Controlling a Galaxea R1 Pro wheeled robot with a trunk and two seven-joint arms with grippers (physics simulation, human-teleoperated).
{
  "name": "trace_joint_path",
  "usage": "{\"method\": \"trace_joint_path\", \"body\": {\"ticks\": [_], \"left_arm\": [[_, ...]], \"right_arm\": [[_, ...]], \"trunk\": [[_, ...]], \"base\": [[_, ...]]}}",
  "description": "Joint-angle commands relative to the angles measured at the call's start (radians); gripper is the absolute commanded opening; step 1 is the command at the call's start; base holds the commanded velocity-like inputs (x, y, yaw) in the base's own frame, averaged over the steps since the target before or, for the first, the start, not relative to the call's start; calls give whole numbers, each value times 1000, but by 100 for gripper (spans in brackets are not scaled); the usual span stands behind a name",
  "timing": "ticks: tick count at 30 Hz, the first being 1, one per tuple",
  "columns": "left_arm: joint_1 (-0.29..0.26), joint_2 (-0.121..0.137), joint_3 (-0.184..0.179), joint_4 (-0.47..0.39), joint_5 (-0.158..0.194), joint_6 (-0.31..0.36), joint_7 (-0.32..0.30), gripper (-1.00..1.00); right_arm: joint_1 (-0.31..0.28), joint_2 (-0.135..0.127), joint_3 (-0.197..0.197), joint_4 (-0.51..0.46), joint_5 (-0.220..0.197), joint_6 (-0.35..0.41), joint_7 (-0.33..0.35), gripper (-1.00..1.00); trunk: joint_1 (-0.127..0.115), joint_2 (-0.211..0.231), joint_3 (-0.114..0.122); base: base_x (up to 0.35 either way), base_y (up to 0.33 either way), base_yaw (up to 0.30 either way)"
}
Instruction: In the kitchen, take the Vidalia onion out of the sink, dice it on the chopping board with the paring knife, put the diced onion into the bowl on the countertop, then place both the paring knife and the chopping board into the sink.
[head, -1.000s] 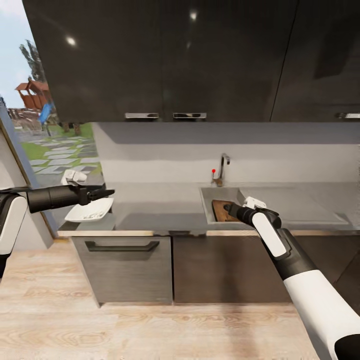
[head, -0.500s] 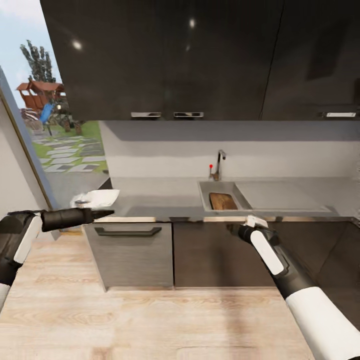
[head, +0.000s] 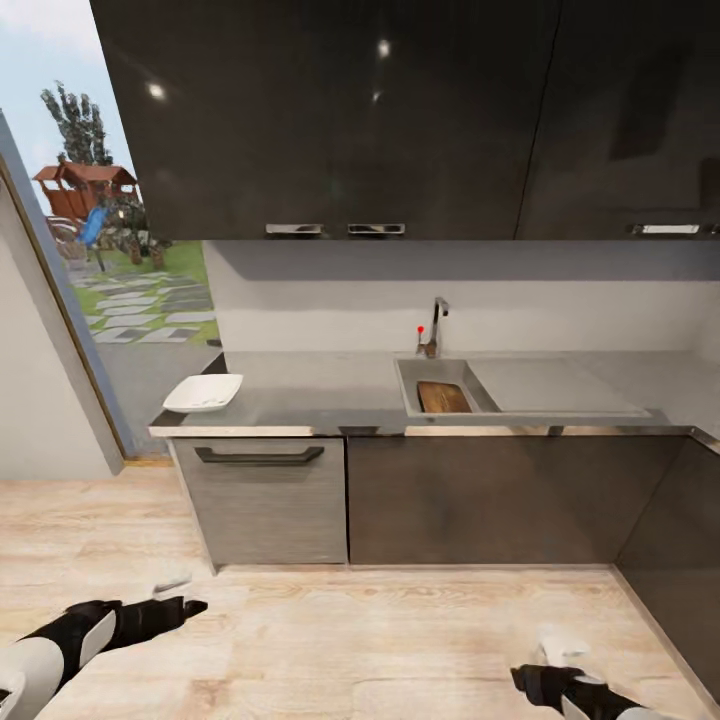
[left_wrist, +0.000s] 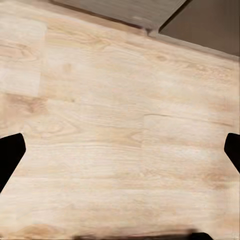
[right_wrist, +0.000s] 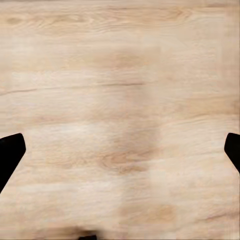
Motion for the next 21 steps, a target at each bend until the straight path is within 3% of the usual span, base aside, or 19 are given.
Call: {"method": "trace_joint_path", "body": {"ticks": [1,3,6,8,10,11,12,13,14,18,21], "left_arm": [[26,-6,-6,9,11,8,25,100],[80,-17,-8,17,11,8,76,100],[221,-54,-10,23,10,6,229,100],[292,-70,-11,24,10,6,315,100],[353,-82,-12,25,10,4,373,100],[416,-96,-12,25,10,3,403,100],[438,-102,-12,25,10,3,410,100],[543,-132,-12,26,11,-1,429,100],[576,-139,-12,26,11,-5,433,100],[670,-150,-11,26,12,-14,439,100],[706,-150,-11,26,12,-17,440,100]], "right_arm": [[36,0,11,18,-10,-14,15,100],[95,-1,14,31,-9,-22,7,100],[228,-1,17,41,-9,-25,-51,100],[281,-1,17,43,-9,-19,-76,100],[327,-1,18,44,-9,6,-90,100],[370,-1,18,44,-9,57,-98,100],[383,-1,18,44,-9,75,-99,100],[446,-1,17,45,-9,142,-102,100],[472,-1,18,45,-9,155,-102,100],[570,-1,16,45,-11,171,-86,100],[613,1,16,44,-12,171,-50,100]], "trunk": [[0,-1,-1],[0,-1,-1],[0,-1,-1],[0,-1,-1],[0,-1,-1],[0,-1,-1],[0,-1,-1],[0,-1,-1],[0,-1,-1],[0,-1,-1],[0,-1,-1]], "base": [[0,0,0],[0,0,0],[0,0,0],[0,0,0],[0,0,0],[0,0,0],[0,0,0],[0,0,0],[0,0,0],[0,0,0],[0,0,0]]}}
